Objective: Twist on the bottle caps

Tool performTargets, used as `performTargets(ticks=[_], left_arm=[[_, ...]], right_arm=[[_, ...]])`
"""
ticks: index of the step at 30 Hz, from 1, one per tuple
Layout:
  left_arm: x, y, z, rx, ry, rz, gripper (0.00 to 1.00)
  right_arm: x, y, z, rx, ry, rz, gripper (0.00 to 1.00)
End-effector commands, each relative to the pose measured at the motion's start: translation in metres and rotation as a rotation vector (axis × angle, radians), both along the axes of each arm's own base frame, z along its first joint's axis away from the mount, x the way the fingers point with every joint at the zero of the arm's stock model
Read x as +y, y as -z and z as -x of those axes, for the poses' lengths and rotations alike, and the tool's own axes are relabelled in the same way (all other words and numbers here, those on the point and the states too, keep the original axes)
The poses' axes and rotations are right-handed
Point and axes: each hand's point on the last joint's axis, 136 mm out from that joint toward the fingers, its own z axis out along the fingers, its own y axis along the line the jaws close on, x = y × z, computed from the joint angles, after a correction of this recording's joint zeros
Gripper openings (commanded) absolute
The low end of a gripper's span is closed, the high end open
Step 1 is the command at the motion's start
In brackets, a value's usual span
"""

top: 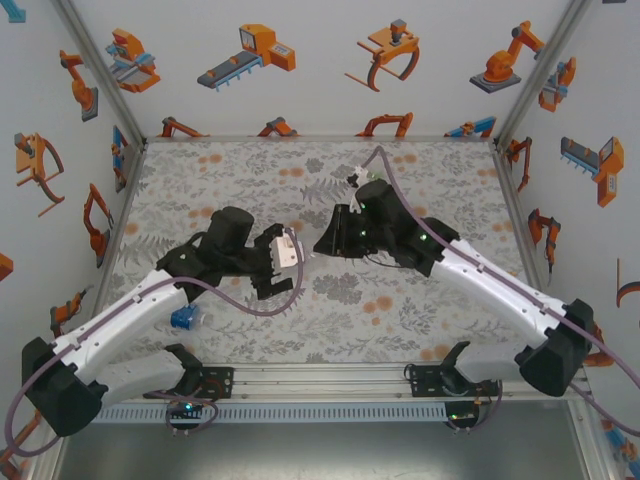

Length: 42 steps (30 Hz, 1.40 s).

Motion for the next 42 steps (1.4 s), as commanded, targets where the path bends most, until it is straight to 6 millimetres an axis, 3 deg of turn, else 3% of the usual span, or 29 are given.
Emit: performTargets(ticks=[1, 5, 15, 22, 31, 38, 42], left_arm=[[0.004, -0.010, -0.005, -0.046, -0.036, 0.032, 0.79], [0.007, -0.015, -0.012, -0.060, -0.089, 0.043, 0.80], [0.021, -0.024, -0.037, -0.065, -0.253, 0.033, 0.78], [0.029, -0.023, -0.049, -0.037, -0.318, 0.028, 0.77], [0.028, -0.016, -0.050, -0.013, -0.307, 0.009, 0.76], [0.026, -0.013, -0.050, -0.006, -0.300, 0.005, 0.76], [0.026, -0.012, -0.050, -0.003, -0.299, 0.002, 0.76]], right_arm=[[-0.019, 0.005, -0.021, -0.066, -0.022, 0.183, 0.13], [-0.025, 0.015, -0.057, -0.111, -0.059, 0.348, 0.11], [-0.030, 0.029, -0.150, -0.164, -0.101, 0.564, 0.10], [-0.034, 0.037, -0.195, -0.191, -0.087, 0.619, 0.12], [-0.029, 0.048, -0.231, -0.194, -0.089, 0.625, 0.15], [-0.024, 0.063, -0.241, -0.180, -0.100, 0.629, 0.18], [-0.025, 0.070, -0.243, -0.168, -0.100, 0.633, 0.25]])
